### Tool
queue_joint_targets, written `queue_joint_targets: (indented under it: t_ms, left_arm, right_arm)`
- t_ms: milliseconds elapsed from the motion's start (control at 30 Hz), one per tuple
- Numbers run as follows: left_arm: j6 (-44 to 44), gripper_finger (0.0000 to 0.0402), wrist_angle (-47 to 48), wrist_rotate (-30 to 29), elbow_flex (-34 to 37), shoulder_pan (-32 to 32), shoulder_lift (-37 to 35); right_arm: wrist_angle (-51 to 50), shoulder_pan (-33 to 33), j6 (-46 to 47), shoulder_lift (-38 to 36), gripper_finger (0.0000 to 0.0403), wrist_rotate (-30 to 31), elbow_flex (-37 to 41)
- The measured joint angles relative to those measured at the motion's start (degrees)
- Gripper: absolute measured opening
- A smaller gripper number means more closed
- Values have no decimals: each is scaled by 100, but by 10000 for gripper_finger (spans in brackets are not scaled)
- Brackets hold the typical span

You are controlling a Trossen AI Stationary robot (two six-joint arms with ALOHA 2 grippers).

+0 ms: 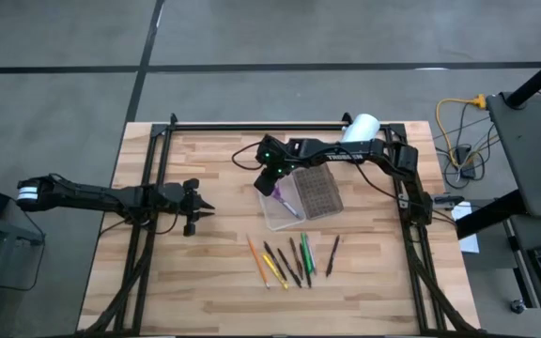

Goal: Pick & place school supplies into a supply box
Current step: Put the purple scissor into the supply box, then adjust the supply box on the table

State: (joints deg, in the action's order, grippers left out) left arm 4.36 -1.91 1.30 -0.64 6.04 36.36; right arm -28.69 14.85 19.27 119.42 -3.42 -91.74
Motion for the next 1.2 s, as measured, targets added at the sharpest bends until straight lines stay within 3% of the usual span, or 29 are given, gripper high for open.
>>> queue_joint_targets:
  t_ms: [400, 600, 833, 1200]
  left_arm:
    - [0, 66, 2, 0, 0, -1, 2]
    - [0, 66, 2, 0, 0, -2, 2]
    - [0, 66, 1, 0, 0, -1, 1]
    - [0, 67, 0, 2, 0, 0, 0]
  right_arm:
    - [-56, -7, -4, 2, 86, 0, -10]
    - [-325, -89, -766, 2, 77, -2, 11]
    - [-280, -112, -957, 3, 66, 13, 36]
    - [-105, -106, -1925, 426, 65, 62, 27]
